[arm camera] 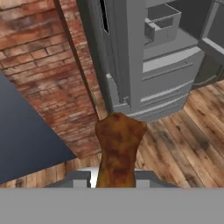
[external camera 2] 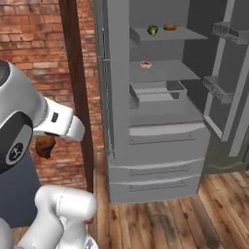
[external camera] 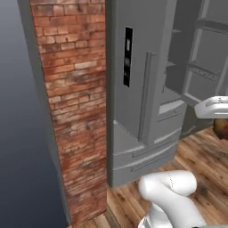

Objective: Transport the chicken drumstick and broccoli to the fridge. Place the chicken drumstick on the rack containing meat and place the broccoli on the rack containing the vegetable, ensuring meats and vegetables are on different racks.

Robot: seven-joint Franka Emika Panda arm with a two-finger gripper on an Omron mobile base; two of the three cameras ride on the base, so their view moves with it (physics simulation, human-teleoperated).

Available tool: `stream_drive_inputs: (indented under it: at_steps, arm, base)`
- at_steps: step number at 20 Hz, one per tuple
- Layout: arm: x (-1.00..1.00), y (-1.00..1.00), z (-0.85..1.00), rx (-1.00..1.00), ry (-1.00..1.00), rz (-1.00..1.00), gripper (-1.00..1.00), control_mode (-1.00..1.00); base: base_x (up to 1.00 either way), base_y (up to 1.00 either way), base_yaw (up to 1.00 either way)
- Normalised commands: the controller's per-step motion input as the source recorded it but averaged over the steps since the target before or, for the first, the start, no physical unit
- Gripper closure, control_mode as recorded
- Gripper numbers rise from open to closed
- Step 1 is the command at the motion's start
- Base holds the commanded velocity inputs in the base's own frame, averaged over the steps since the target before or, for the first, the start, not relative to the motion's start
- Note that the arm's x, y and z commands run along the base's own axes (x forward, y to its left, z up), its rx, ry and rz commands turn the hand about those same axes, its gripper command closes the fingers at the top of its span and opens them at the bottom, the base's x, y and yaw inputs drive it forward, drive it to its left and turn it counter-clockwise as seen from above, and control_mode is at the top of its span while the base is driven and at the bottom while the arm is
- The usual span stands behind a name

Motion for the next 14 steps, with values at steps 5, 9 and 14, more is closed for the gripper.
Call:
stream_drive_inputs:
  at_steps: [5, 9, 14]
  arm:
    - [0.00, 0.00, 0.00, 0.00, 0.00, 0.00, 1.00, 1.00]
    - [0.00, 0.00, 0.00, 0.00, 0.00, 0.00, 1.00, 1.00]
    - [0.00, 0.00, 0.00, 0.00, 0.00, 0.00, 1.00, 1.00]
  base:
    - [0.10, -0.93, 0.38]
    - [0.49, -0.38, 0.30]
    - [0.47, -0.41, 0.25]
